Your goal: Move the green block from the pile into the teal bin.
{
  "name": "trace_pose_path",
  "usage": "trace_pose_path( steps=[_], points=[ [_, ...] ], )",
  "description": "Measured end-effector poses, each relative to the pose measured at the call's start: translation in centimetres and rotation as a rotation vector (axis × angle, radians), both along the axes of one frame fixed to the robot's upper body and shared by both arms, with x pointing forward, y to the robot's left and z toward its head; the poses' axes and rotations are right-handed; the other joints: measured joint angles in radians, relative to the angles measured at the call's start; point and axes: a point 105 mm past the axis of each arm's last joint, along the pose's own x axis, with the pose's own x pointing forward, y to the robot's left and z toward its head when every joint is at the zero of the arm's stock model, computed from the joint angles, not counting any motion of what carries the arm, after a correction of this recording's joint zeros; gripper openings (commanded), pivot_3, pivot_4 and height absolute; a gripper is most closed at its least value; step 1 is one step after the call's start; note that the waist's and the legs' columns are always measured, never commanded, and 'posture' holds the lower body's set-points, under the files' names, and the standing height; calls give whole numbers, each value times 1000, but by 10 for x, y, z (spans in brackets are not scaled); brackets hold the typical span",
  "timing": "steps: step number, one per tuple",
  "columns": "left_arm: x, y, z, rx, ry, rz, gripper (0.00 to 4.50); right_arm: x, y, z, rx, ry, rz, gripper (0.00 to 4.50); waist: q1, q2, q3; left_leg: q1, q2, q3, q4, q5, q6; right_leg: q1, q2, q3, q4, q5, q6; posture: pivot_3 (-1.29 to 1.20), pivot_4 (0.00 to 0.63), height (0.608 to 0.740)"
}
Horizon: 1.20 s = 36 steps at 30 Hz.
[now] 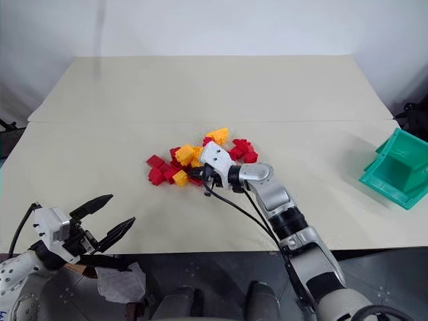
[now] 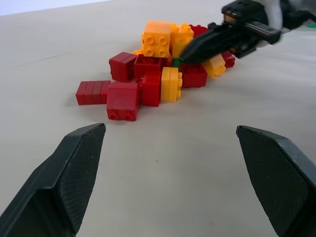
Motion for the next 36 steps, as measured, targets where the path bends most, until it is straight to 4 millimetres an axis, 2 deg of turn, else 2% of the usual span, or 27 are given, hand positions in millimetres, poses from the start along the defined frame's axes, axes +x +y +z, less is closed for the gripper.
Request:
trace_pose_path(
  steps=[3,6,9,13,21,25,29,36],
  points=[
    [0,-4,3,0,-12,-5,4500,18,-8,6,-16,-37,-74,76,-7,0,0,0,0,0,0,0,0,0,0,1,0,0,0,0,150,740],
    [1,-5,3,-4,-12,-5,4500,31,-18,1,-44,-45,-135,76,-18,0,0,0,0,1,-1,0,0,-1,0,1,0,0,0,0,150,740],
    [3,-7,4,-7,-17,-13,4500,36,-19,5,-37,-72,-142,76,-21,0,0,0,1,3,-2,0,0,-3,1,3,2,0,0,0,150,740],
    [5,-9,5,-9,-22,-19,4500,26,-2,2,-16,-66,-68,76,-30,0,0,0,1,5,-2,0,0,-7,1,6,5,0,0,0,150,740],
    [5,-11,3,-13,-15,-27,4500,-1,49,-2,-31,-98,78,76,-42,0,0,0,1,5,-2,0,-1,-8,1,7,7,0,0,0,150,740],
    [5,-11,3,-13,-15,-26,4500,-13,58,-7,-46,-117,132,76,-40,0,0,0,1,5,-2,0,-1,-8,1,7,7,0,0,0,150,740],
    [5,-11,2,-16,-11,-21,4500,-30,54,-12,-81,-140,225,76,-37,0,0,0,1,5,-1,0,-1,-8,1,7,7,0,0,0,150,740],
    [2,-10,-2,-27,4,-8,4500,-33,13,-8,-98,-137,216,76,-32,0,0,0,1,6,-1,0,-1,-8,1,8,7,0,0,0,150,740]
  ],
)
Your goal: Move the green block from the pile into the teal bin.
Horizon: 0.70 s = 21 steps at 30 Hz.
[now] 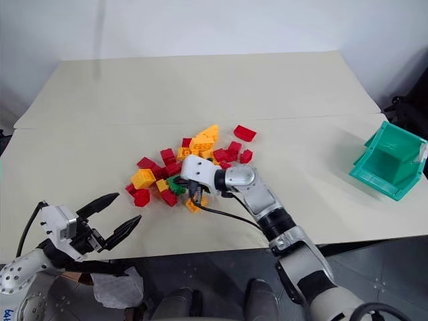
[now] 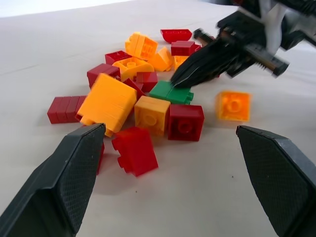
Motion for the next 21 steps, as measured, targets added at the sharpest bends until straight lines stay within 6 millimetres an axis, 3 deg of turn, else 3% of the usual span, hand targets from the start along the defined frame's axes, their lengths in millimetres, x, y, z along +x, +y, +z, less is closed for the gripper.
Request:
trace_pose_path(
  steps=[4,10,16,21],
  points=[
    [0,0,0,-1,1,0,4500,-4,-12,11,16,69,11,76,1,0,0,0,1,1,0,0,0,-1,0,0,0,0,0,0,150,740],
    [-2,0,-1,8,9,-14,4500,-10,-10,16,5,214,30,2120,10,0,0,0,1,1,0,0,0,-1,0,0,0,0,0,0,150,740],
    [-4,3,-2,23,20,-25,4500,4,3,17,-58,196,34,4221,12,0,0,0,1,2,0,0,0,-1,0,1,0,0,-1,0,150,740],
    [-5,3,-3,22,26,-21,4500,15,10,9,-99,173,49,4221,11,0,0,0,0,2,0,0,0,-2,0,1,0,0,-1,0,150,740]
  ],
)
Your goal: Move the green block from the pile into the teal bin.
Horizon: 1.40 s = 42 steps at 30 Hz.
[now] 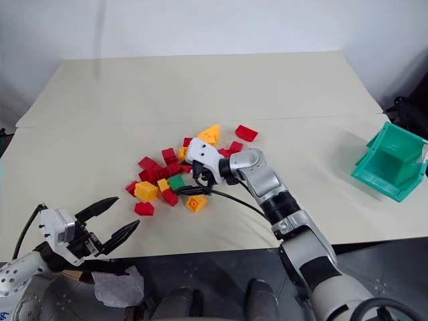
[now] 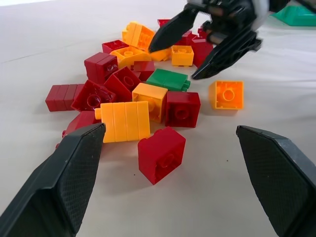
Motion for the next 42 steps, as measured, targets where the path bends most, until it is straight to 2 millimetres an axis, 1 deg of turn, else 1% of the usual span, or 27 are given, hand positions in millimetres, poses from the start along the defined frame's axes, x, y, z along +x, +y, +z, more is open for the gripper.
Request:
trace_pose_path(
  steps=[5,11,14,16,18,19,23,26,28,31,33,37,38,39,40,41,42],
  points=[
    [-2,1,-1,0,6,7,4500,6,-1,-3,-71,-9,57,4221,-1,0,0,0,0,0,0,0,0,0,0,0,0,0,0,0,150,740],
    [-2,1,1,-5,2,6,4500,4,5,-10,-135,13,134,4221,-5,0,0,0,0,0,0,0,0,0,0,0,0,0,0,0,150,740],
    [-2,1,1,-6,3,6,4500,3,10,-12,-131,19,150,3621,-8,0,0,0,0,0,0,0,0,0,0,0,0,0,0,0,150,740],
    [-2,1,1,-7,2,6,4500,3,14,-11,-119,21,151,2966,-12,0,0,0,0,0,0,0,0,0,0,0,0,0,0,0,150,740],
    [-2,1,2,-10,0,5,4500,3,17,-11,-111,11,152,2218,-13,0,0,0,0,-1,0,0,0,0,0,0,0,0,0,0,150,740],
    [-2,2,2,-10,-1,5,4500,3,17,-10,-108,7,154,2067,-14,0,0,0,0,-1,0,0,0,0,0,0,0,0,0,0,150,740],
    [-1,1,3,-11,-7,2,4500,6,15,-5,-73,-19,145,2072,-17,0,0,0,0,-1,0,0,0,0,0,0,0,0,0,0,150,740],
    [2,-3,6,-14,-22,-16,4500,11,1,10,3,-55,128,2072,-13,0,0,0,0,-1,0,0,0,0,0,0,0,0,0,0,150,740],
    [7,-12,10,-21,-40,-55,4500,11,-19,25,83,-106,129,2072,-2,0,0,0,0,-1,1,0,0,1,0,0,0,0,0,0,150,740],
    [12,-24,13,-31,-50,-109,4500,9,-49,38,186,-149,97,2072,5,0,0,0,0,-1,1,0,0,1,0,-1,0,0,0,0,150,740],
    [18,-38,17,-36,-68,-175,4500,7,-78,47,279,-177,14,2072,11,0,0,0,0,-2,1,0,0,1,0,-1,0,0,0,0,150,740],
    [28,-59,25,-44,-100,-275,4500,4,-146,68,414,-254,-247,2072,13,0,0,0,0,-1,1,0,0,2,0,-1,0,0,0,0,150,740],
    [32,-66,27,-49,-106,-307,4500,2,-169,73,437,-287,-341,2072,16,0,0,0,0,-1,1,0,0,2,0,-1,0,0,0,0,150,740],
    [35,-69,28,-52,-109,-322,4500,0,-186,75,449,-307,-418,2072,17,0,0,0,0,0,1,0,0,1,0,-1,0,0,0,0,150,740],
    [39,-73,28,-58,-107,-345,4500,-3,-212,76,460,-343,-530,2072,22,0,0,0,-1,0,1,0,0,2,0,-1,-1,0,0,0,150,740],
    [41,-75,27,-62,-102,-353,4500,-5,-226,77,468,-359,-594,2072,24,0,0,0,0,1,1,0,0,1,0,0,-1,0,0,0,150,740],
    [46,-80,27,-68,-96,-380,4500,-11,-250,77,473,-392,-710,2072,28,0,0,0,0,2,1,0,0,1,0,0,-2,0,0,0,150,740]
  ],
)
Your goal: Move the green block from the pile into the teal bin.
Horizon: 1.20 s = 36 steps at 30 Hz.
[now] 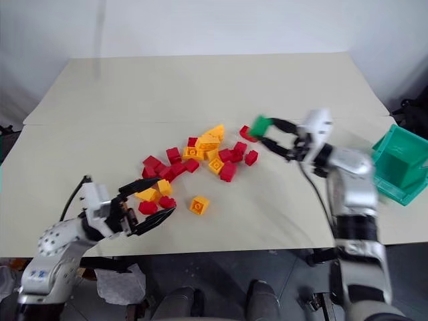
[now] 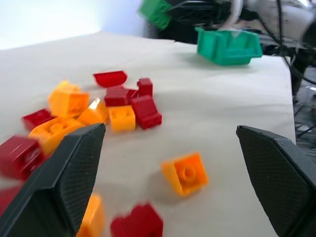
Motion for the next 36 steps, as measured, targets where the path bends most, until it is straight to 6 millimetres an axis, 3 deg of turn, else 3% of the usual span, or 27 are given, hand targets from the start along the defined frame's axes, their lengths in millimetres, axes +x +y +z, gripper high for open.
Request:
trace_pose_path(
  steps=[4,8,12,19,26,34,36],
  points=[
    [13,-16,3,-12,5,-89,4500,-25,-77,-10,74,-16,-407,2072,8,0,0,0,0,1,0,0,0,0,0,1,0,0,0,0,150,740],
    [19,-20,5,-3,5,-136,4500,-50,-121,-14,110,-30,-674,2072,1,0,0,1,0,4,0,0,0,0,1,3,-1,0,0,0,150,740],
    [22,-21,4,1,12,-154,4500,-66,-150,-19,116,-39,-863,2072,3,0,0,1,0,4,0,0,1,0,1,4,-1,0,0,0,150,740],
    [21,-29,11,-10,-16,-204,4500,-64,-183,-36,160,66,-1015,2072,3,0,0,1,0,5,1,1,2,0,0,5,-2,0,0,0,150,740],
    [21,-33,19,-20,-49,-220,4500,-48,-182,-33,177,93,-987,4361,4,0,0,1,0,5,1,1,2,0,0,5,-2,0,0,0,150,740],
    [20,-32,26,-38,-75,-190,4500,-44,-177,-18,161,67,-917,4441,5,0,0,1,0,5,1,1,2,0,0,5,-2,0,0,0,150,740],
    [21,-29,25,-43,-69,-172,4500,-43,-166,-10,160,38,-830,4441,5,0,0,1,0,5,1,1,2,0,0,5,-2,0,0,0,150,740]
  ],
)
